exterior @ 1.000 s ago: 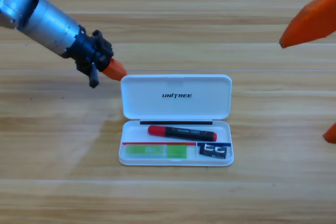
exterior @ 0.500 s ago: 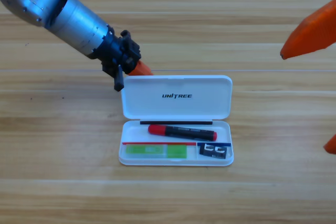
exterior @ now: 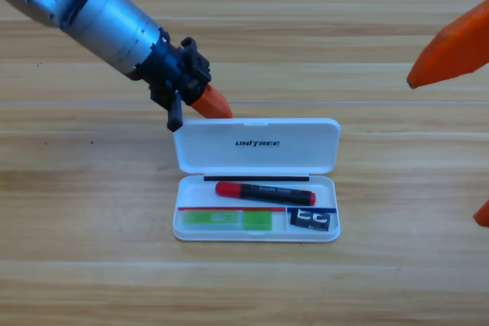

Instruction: Clean up eraser and pencils

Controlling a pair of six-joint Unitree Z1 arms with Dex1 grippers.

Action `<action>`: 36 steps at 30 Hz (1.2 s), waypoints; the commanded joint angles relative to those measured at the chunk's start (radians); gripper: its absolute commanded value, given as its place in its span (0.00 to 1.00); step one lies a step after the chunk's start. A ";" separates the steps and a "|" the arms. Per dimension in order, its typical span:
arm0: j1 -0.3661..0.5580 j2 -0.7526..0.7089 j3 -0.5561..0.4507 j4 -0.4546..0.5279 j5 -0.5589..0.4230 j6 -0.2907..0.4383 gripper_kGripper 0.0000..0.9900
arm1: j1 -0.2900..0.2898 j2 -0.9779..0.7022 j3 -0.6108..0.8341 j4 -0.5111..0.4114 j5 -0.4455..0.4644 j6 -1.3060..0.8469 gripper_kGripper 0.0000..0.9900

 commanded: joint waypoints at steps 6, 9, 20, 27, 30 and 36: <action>-0.076 -0.011 0.044 0.007 0.025 -0.018 0.00 | -0.026 0.004 0.034 -0.027 0.021 -0.004 1.00; -0.081 -0.004 0.057 -0.003 0.028 -0.018 0.00 | -0.026 0.004 0.034 -0.027 0.021 -0.004 1.00; -0.094 0.022 0.129 -0.067 0.028 -0.025 0.00 | -0.026 0.004 0.034 -0.027 0.024 -0.003 1.00; -0.117 0.036 0.166 -0.101 0.028 -0.034 0.00 | -0.025 0.004 0.033 -0.027 0.026 0.001 1.00; -0.124 0.041 0.184 -0.119 0.028 -0.034 0.00 | -0.025 0.004 0.033 -0.027 0.026 0.001 1.00; -0.139 0.053 0.212 -0.144 0.028 -0.023 0.00 | -0.025 0.004 0.033 -0.027 0.027 0.002 1.00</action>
